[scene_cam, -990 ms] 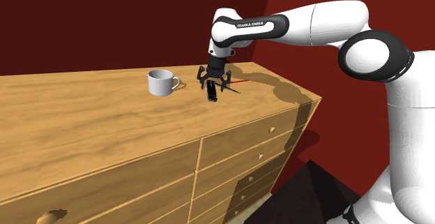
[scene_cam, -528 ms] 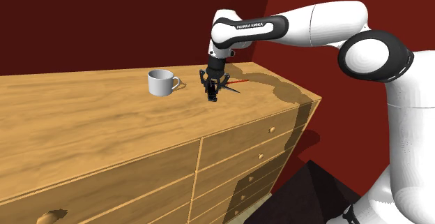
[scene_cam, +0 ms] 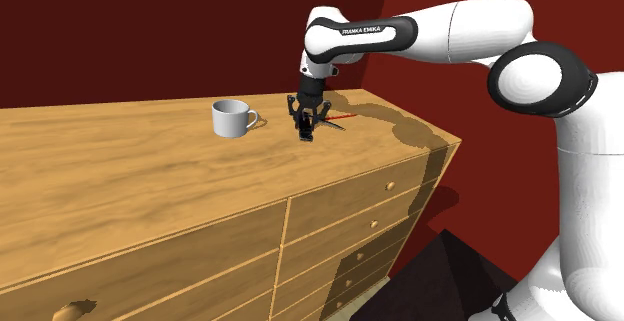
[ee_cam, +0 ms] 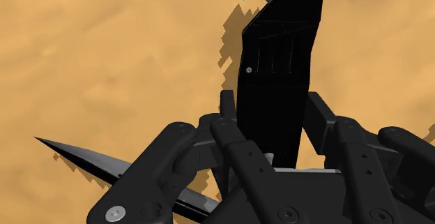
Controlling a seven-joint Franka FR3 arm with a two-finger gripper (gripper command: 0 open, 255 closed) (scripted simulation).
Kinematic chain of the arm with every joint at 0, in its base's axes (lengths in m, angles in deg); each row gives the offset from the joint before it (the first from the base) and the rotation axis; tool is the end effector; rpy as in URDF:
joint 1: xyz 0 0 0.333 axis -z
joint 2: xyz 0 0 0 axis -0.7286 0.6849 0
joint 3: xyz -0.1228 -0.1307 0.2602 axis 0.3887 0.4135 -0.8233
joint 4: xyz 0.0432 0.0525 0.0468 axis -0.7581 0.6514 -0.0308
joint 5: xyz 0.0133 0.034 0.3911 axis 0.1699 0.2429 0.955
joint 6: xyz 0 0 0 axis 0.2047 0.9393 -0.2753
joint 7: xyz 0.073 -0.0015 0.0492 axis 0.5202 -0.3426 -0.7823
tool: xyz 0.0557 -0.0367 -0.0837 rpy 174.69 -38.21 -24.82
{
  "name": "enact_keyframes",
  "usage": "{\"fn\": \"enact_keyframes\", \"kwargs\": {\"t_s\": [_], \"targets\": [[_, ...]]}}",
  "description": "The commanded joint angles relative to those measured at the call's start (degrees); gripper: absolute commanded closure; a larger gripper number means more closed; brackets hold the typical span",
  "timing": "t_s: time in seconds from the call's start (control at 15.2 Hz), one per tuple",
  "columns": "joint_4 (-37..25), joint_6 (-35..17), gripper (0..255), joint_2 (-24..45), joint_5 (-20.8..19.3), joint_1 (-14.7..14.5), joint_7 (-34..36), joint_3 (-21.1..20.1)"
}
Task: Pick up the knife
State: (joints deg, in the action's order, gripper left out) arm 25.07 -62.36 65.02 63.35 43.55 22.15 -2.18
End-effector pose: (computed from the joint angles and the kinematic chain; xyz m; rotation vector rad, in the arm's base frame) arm 0.6991 0.0930 0.4190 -2.9639 0.9094 0.1072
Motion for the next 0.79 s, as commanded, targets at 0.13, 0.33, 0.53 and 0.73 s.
{"fn": "enact_keyframes", "kwargs": {"t_s": [0.13,0.33,0.53,0.73], "targets": [[-3.0,3.0,255,0.0,0.0,-0.1,0.1,0.0],[-5.2,5.3,255,0.0,0.0,-0.1,0.2,0.0],[-7.7,7.6,255,0.1,0.0,-0.1,0.3,0.0],[-9.6,9.4,255,0.2,-0.1,-0.2,0.4,-0.1]]}}
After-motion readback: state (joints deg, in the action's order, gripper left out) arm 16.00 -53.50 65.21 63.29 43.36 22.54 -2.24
